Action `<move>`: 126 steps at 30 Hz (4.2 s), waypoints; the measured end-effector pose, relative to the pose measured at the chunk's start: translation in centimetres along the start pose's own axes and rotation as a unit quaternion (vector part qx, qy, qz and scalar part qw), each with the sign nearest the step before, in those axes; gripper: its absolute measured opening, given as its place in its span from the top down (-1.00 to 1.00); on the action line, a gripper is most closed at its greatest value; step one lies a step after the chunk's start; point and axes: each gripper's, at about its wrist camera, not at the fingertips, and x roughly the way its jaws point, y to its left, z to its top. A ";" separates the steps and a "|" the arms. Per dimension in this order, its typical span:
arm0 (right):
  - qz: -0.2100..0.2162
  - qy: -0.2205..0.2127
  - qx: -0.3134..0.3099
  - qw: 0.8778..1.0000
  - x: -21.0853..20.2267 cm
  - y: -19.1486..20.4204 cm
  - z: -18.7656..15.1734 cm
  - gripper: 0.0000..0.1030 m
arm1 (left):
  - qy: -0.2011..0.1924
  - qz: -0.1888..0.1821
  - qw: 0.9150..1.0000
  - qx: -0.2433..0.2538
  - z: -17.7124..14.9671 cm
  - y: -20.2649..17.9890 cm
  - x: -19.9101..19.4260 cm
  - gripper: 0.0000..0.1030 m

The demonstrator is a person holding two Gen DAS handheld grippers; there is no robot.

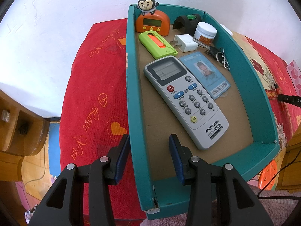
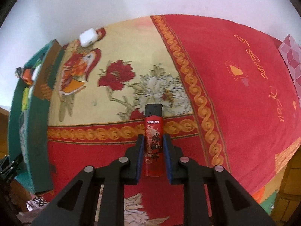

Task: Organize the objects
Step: 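Carry the lighter into the box onto the blue ID card, then open the right gripper to release the lighter on the card, then move the right gripper out of the box to the white earbud case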

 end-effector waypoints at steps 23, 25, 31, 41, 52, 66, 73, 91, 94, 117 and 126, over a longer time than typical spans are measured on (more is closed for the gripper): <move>0.073 -0.030 -0.103 0.992 -4.0 11.0 1.7 0.64 | 0.001 0.000 1.000 0.001 0.1 -0.2 -0.1 0.16; 0.080 -0.031 -0.110 0.990 -4.2 11.8 1.9 0.64 | 0.001 0.000 1.000 0.001 0.1 -0.2 -0.1 0.16; 0.098 -0.036 -0.144 0.984 -4.6 15.2 2.5 0.64 | 0.001 0.000 1.000 0.001 0.1 -0.2 -0.1 0.16; 0.116 -0.022 -0.224 0.967 -3.6 22.1 2.9 0.64 | 0.000 0.000 1.000 0.002 0.1 -0.2 -0.1 0.16; 0.124 0.015 -0.252 0.960 -0.7 25.3 3.0 0.64 | 0.000 0.000 1.000 0.003 0.1 -0.2 -0.1 0.16; 0.102 0.048 -0.266 0.957 2.8 26.7 3.6 0.64 | 0.001 -0.001 1.000 0.003 -0.1 -0.2 -0.2 0.16; 0.091 0.056 -0.279 0.954 3.9 27.7 3.9 0.64 | 0.000 -0.001 1.000 0.004 -0.1 -0.2 -0.2 0.16; 0.087 0.051 -0.287 0.953 4.1 28.0 3.9 0.63 | 0.000 -0.001 1.000 0.005 -0.2 -0.2 -0.3 0.16; 0.087 0.052 -0.287 0.953 4.0 28.1 3.8 0.63 | 0.000 -0.001 1.000 0.005 -0.2 -0.2 -0.3 0.16; 0.115 -0.003 -0.255 0.960 -1.4 24.5 5.0 -0.05 | 0.001 -0.002 1.000 0.006 -0.3 -0.2 -0.3 0.16; 0.097 -0.025 -0.206 0.973 -3.5 18.1 7.2 -0.05 | 0.002 -0.001 1.000 0.006 -0.8 -0.2 -0.4 0.16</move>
